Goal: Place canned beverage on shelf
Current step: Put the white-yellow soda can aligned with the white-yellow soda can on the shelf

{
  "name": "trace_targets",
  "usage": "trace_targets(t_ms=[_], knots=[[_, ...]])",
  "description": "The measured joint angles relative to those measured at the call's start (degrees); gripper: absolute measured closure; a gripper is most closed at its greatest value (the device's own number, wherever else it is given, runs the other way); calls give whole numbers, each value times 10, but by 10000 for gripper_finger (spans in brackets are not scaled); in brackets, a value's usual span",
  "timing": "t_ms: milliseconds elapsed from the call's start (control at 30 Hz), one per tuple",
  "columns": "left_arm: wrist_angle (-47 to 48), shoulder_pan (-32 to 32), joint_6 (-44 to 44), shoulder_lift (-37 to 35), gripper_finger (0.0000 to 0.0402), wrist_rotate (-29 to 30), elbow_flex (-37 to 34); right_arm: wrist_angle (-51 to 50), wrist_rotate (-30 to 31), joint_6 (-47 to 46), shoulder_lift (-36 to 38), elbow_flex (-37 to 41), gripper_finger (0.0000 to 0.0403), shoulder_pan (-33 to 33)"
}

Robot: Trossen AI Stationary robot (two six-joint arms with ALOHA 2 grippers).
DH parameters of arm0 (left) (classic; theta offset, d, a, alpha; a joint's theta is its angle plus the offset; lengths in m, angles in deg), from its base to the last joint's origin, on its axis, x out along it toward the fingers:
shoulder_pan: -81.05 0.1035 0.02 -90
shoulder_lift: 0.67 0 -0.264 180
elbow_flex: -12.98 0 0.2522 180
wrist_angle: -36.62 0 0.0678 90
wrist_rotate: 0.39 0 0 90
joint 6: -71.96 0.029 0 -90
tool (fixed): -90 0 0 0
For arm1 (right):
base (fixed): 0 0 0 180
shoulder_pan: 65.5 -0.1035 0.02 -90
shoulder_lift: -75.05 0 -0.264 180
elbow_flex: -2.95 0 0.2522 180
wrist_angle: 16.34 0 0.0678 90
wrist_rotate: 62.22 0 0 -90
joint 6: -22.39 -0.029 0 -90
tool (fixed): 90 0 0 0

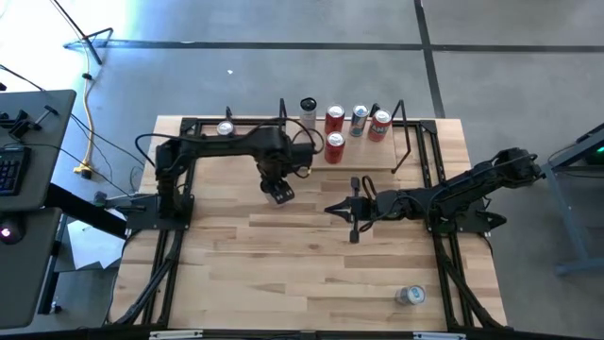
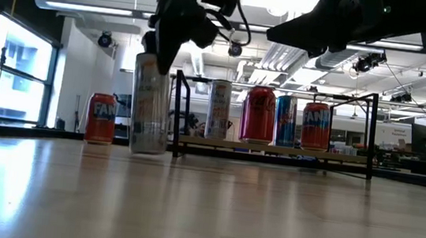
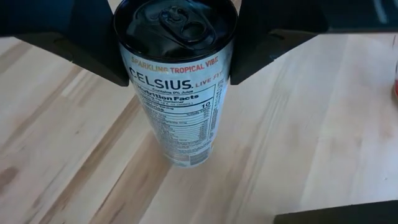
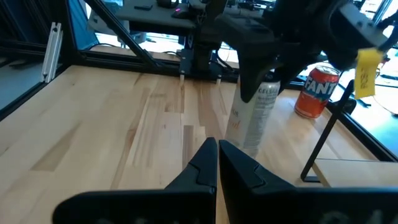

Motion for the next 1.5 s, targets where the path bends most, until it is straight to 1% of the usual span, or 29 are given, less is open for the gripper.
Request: trace_targets(t_ms=[133, 200, 400, 633, 733, 867, 967, 1167, 1367, 1433, 1500], knots=[[-8, 0, 1, 4, 130, 2, 0, 0, 0, -5, 0, 0, 403, 0], [-16, 0, 2, 3, 119, 2, 0, -1, 0, -6, 0, 0, 403, 0], [-16, -3, 36, -1, 113, -12, 1, -2, -2, -5, 0, 0, 403, 0], [-35, -6, 49, -1, 105, -17, 0, -2, -2, -7, 0, 0, 403, 0], [-33, -6, 57, -1, 93, -19, 0, -2, -2, -7, 0, 0, 403, 0], [-33, -6, 89, -1, 67, -43, 0, -2, -2, 0, 0, 0, 403, 0], [-36, -7, 107, -1, 52, -45, 0, -2, 3, 5, 0, 0, 403, 0], [-38, -9, 117, -18, 46, -5, 0, -3, 44, 10, 0, 0, 402, 0], [-44, -20, 117, -68, 48, 43, -1, -3, 52, -14, 0, 0, 402, 0], [-84, -30, 115, -99, 48, 74, -16, -3, 52, -21, 0, 0, 400, 0], [-156, -44, 109, -139, 48, 106, -56, -9, 51, -26, 0, 0, 391, 0]])
